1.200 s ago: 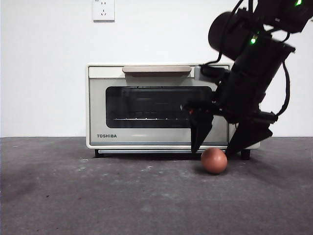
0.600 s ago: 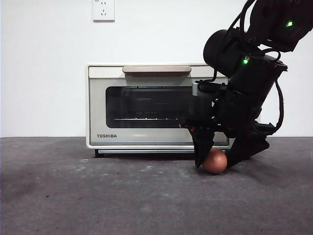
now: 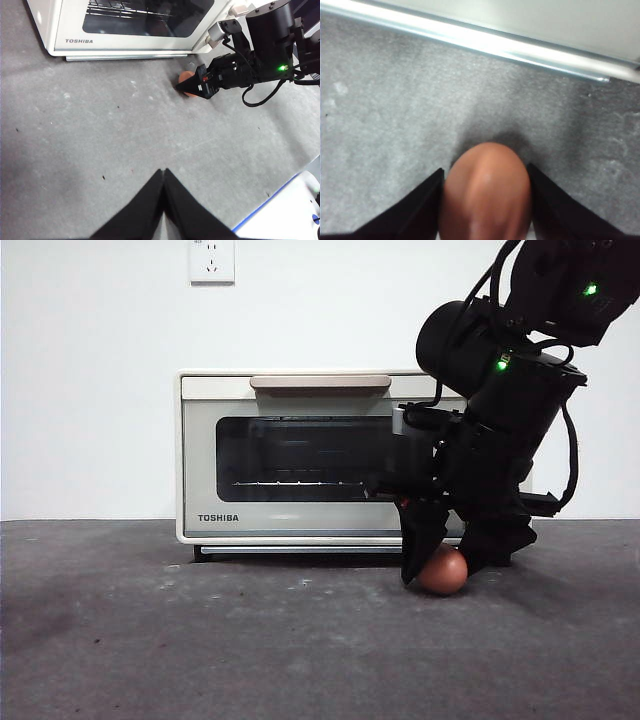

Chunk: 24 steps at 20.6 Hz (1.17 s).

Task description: Eggoven

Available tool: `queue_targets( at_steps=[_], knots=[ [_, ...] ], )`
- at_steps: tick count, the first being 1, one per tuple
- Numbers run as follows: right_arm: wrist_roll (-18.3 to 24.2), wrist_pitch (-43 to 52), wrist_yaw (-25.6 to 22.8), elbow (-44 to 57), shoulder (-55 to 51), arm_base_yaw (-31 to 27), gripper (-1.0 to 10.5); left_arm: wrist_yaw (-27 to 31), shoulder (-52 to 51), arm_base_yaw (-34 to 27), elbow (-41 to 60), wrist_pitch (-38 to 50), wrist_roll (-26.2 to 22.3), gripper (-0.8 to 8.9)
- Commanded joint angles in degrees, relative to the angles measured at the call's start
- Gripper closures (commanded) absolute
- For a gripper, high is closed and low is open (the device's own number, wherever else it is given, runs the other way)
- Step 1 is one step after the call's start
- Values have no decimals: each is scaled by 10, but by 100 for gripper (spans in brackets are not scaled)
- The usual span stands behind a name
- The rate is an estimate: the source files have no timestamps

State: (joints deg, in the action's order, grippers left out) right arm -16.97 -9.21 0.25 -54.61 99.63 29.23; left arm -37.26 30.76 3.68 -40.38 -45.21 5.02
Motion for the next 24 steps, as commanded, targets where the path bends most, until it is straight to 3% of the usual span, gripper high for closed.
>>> queue_targets(
  at_steps=[1, 8, 14, 18, 24],
  knots=[
    [-6, -16, 11, -8, -18, 6, 944, 0, 10, 2, -10, 22, 3, 806],
    [17, -121, 18, -8, -193, 21, 944, 4, 97, 60, -13, 201, 66, 806],
    [42, -216, 16, -8, -350, 24, 944, 113, 246, 158, -66, 349, 78, 806],
    [51, -253, 16, -8, -413, 24, 944, 151, 350, 187, -141, 380, 65, 806],
    [54, -271, 16, -8, -459, 24, 944, 159, 459, 206, -238, 380, 43, 806]
  ],
)
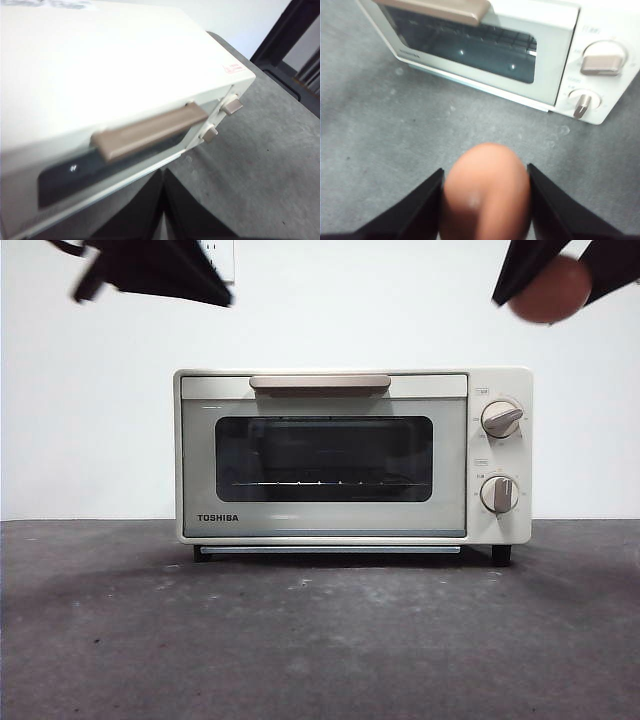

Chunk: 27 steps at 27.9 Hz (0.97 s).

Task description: Eggoven

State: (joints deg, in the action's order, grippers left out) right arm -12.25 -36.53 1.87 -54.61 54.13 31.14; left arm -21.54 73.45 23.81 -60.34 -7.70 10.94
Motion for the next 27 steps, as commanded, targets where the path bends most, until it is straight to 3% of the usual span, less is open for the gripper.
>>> queue_targets(
  at_steps=[1, 9, 27],
  knots=[
    [7, 0, -1, -8, -9, 5, 944, 2, 47, 7, -52, 4, -20, 806],
    [7, -11, -4, -8, -33, 5, 944, 23, 149, 27, -134, -4, -43, 806],
    [11, -11, -4, -8, -34, 5, 944, 96, 203, 51, -142, 5, -91, 806]
  ],
)
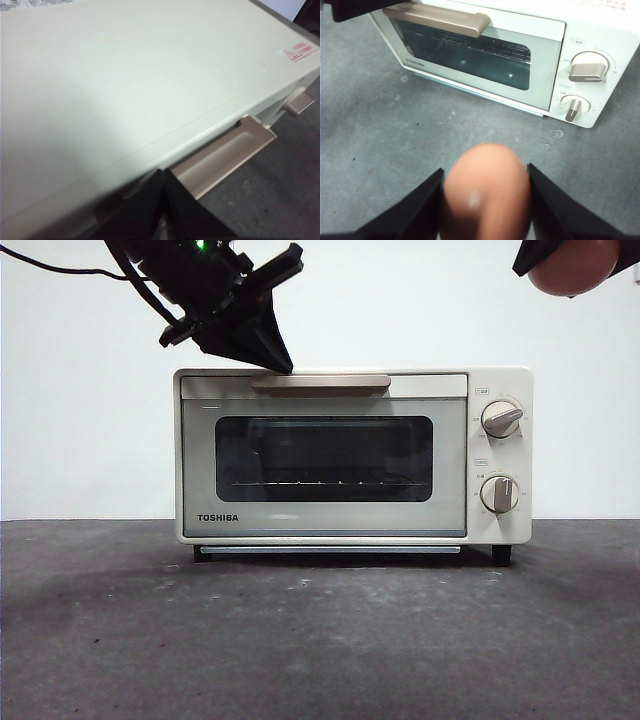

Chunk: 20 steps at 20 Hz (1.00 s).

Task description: Eggoven

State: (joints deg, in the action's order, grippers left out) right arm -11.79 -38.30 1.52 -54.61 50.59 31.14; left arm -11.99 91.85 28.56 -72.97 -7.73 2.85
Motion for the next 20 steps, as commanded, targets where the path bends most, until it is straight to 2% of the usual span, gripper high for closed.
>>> queue_targets(
  at_steps=[1, 9, 20],
  knots=[
    [7, 6, 0, -8, 2, 5, 944, 1, 21, 3, -16, 5, -12, 806],
    [7, 5, 0, -8, 2, 5, 944, 0, 43, 5, -16, -4, -13, 806],
    [10, 8, 0, -8, 2, 5, 944, 0, 43, 58, -16, -112, -33, 807]
  ],
)
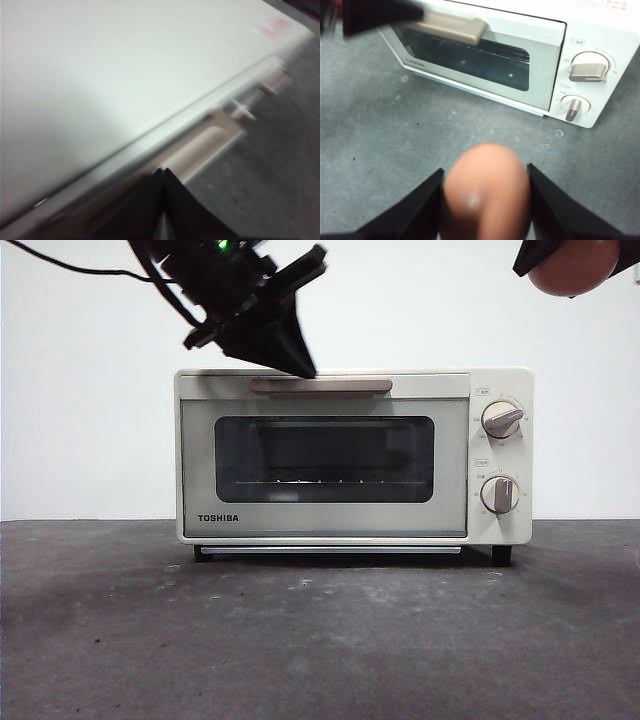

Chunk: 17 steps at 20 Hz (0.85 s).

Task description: Eggoven

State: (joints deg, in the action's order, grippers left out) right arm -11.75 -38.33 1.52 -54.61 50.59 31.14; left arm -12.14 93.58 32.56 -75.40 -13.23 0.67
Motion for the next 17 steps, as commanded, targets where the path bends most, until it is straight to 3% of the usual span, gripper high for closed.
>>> queue_targets(
  at_steps=[1, 12, 17],
  knots=[
    [11, 10, 0, -8, 2, 5, 944, 1, 26, 27, 9, -71, -12, 807],
    [12, 25, 0, -8, 3, 5, 944, -21, 25, 105, 9, -177, -10, 807],
    [3, 52, 0, -8, 28, 5, 944, -21, 3, 114, 9, -201, -9, 806]
  ],
)
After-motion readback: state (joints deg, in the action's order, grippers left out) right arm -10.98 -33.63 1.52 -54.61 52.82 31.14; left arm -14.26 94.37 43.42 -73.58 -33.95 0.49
